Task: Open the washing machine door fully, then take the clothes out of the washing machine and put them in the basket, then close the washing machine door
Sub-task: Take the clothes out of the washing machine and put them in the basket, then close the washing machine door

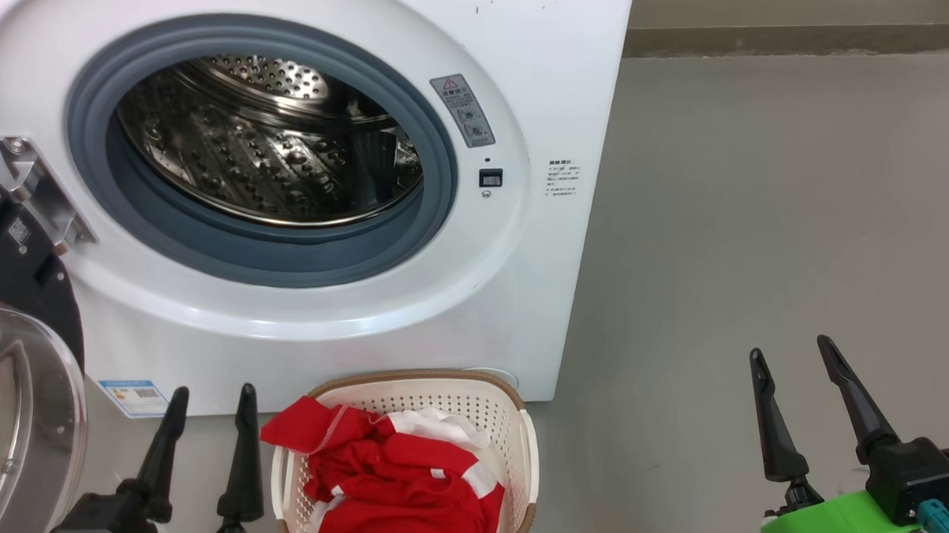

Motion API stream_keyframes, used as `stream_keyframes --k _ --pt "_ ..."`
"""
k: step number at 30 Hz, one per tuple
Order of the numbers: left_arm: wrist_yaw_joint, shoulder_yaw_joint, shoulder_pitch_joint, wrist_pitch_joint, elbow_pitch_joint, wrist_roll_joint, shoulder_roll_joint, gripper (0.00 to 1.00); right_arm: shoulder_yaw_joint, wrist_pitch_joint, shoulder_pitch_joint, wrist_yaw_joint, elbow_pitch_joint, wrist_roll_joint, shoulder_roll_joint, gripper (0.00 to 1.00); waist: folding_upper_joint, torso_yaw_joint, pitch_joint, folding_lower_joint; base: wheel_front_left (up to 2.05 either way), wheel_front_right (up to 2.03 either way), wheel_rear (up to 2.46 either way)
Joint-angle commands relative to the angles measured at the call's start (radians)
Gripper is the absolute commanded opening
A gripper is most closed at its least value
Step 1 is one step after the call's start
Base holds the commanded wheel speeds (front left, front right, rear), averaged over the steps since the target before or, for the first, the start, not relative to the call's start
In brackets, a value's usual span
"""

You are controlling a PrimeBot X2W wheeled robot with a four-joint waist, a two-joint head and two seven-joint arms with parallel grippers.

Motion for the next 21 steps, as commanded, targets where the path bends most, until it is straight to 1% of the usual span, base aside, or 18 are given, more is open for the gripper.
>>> stream_keyframes --k 1,7,11,16,21 --pt "0.008 0.032 -0.012 -0.009 -0.030 -0.006 0.012 1.00 0.023 -0.006 -0.008 0.005 -0.029 0.014 -0.008 1.00 0.0000 0.000 0.001 0.0000 0.00 0.00 0.00" --pt "0.018 0.027 -0.011 -0.009 -0.028 0.000 0.012 1.00 0.029 -0.006 -0.007 0.005 -0.026 0.024 -0.008 1.00 0.0000 0.001 0.006 0.0000 -0.07 0.07 0.00" --pt "0.022 0.023 -0.011 -0.009 -0.031 -0.002 0.012 1.00 0.029 -0.006 -0.007 0.005 -0.022 0.028 -0.008 1.00 0.0000 0.002 0.006 0.0000 -0.62 0.62 0.00" --pt "0.024 0.017 -0.008 -0.009 -0.033 0.004 0.012 1.00 0.027 -0.006 -0.007 0.005 -0.018 0.031 -0.008 1.00 0.0000 0.007 0.000 0.0000 -1.23 1.23 0.00" --pt "0.025 0.012 -0.006 -0.009 -0.039 0.004 0.012 1.00 0.025 -0.006 -0.004 0.005 -0.012 0.034 -0.008 1.00 0.0000 0.011 -0.004 0.0000 -1.80 1.80 0.00"
